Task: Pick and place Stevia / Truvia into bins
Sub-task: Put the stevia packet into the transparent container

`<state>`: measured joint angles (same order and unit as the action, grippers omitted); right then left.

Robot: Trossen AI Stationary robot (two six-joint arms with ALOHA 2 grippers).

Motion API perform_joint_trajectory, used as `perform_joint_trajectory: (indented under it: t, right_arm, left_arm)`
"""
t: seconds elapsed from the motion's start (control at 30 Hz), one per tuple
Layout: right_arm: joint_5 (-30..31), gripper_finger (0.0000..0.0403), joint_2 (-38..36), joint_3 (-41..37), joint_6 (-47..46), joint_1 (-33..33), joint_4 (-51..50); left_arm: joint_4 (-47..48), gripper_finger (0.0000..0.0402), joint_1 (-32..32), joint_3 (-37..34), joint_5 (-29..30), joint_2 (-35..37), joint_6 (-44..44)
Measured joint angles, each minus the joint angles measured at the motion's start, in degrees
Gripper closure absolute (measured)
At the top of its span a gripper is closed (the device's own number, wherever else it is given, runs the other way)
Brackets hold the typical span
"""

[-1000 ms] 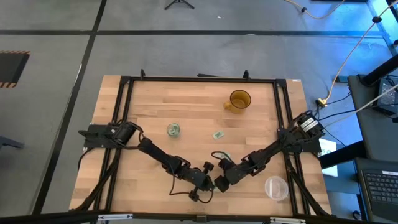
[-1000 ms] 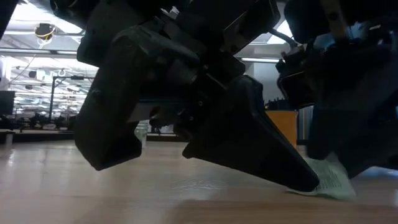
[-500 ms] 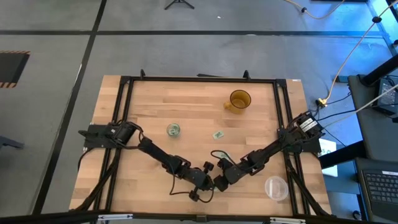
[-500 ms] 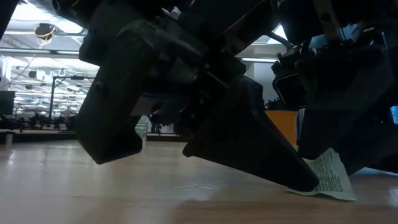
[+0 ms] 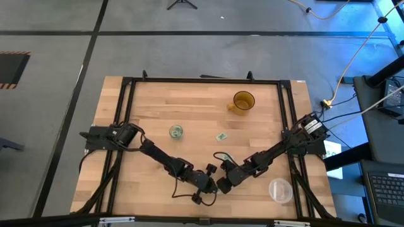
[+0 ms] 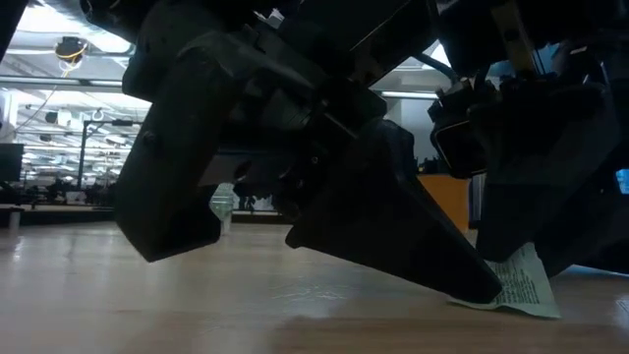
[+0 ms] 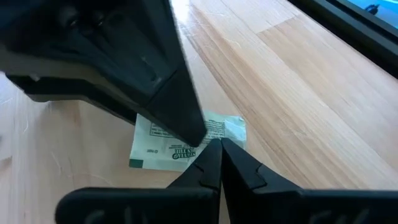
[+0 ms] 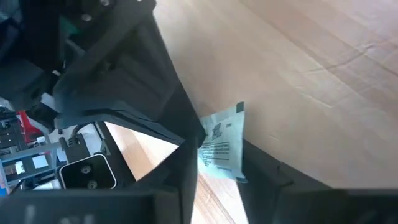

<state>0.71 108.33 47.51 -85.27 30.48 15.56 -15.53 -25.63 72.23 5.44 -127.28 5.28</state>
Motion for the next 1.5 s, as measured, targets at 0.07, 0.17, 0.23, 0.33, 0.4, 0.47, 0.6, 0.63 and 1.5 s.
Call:
perform_joint_trajectory:
  t: [0.07,0.17,0.23,0.33,0.4,0.47,0.6,0.63,1.5]
  right_arm:
    - [-0.19,0.0318,-0.01,0.00,-0.01,0.00,-0.27]
    - [-0.49,0.0352,-0.07,-0.02,0.05,0.00,-0.40]
    - [-0.56,0.0372,-0.07,-0.04,0.13,0.04,-0.40]
    - [-0.61,0.0394,-0.07,-0.04,0.73,0.07,-0.32]
    - [-0.63,0.0396,-0.07,-0.04,1.21,0.07,-0.27]
    - [-0.58,0.0393,-0.07,-0.04,1.36,0.07,-0.20]
    - [-0.54,0.0393,-0.07,-0.05,1.77,0.01,0.35]
    - [-0.56,0.0395,-0.07,0.07,2.21,-0.05,0.27]
    - [2.21,0.0401,-26.20,9.46,54.44,-19.14,-20.56]
  left_arm:
    - [-0.27,0.0400,-0.15,-0.04,0.41,0.00,0.65]
    - [-0.37,0.0398,-0.19,-0.07,0.62,0.00,0.94]
    - [-0.39,0.0395,-0.21,-0.07,0.64,0.00,1.02]
    - [-0.40,0.0388,-0.29,-0.07,1.06,0.00,1.16]
    - [-0.37,0.0380,-0.30,-0.07,1.31,0.18,2.22]
    - [0.21,0.0369,-0.32,-0.15,2.05,0.82,3.50]
    - [5.78,0.0345,-0.14,-0.48,5.81,4.20,4.56]
    - [8.01,0.0340,0.01,-0.60,6.75,5.50,4.72]
    - [29.34,0.0337,2.39,-7.91,15.39,48.90,-15.92]
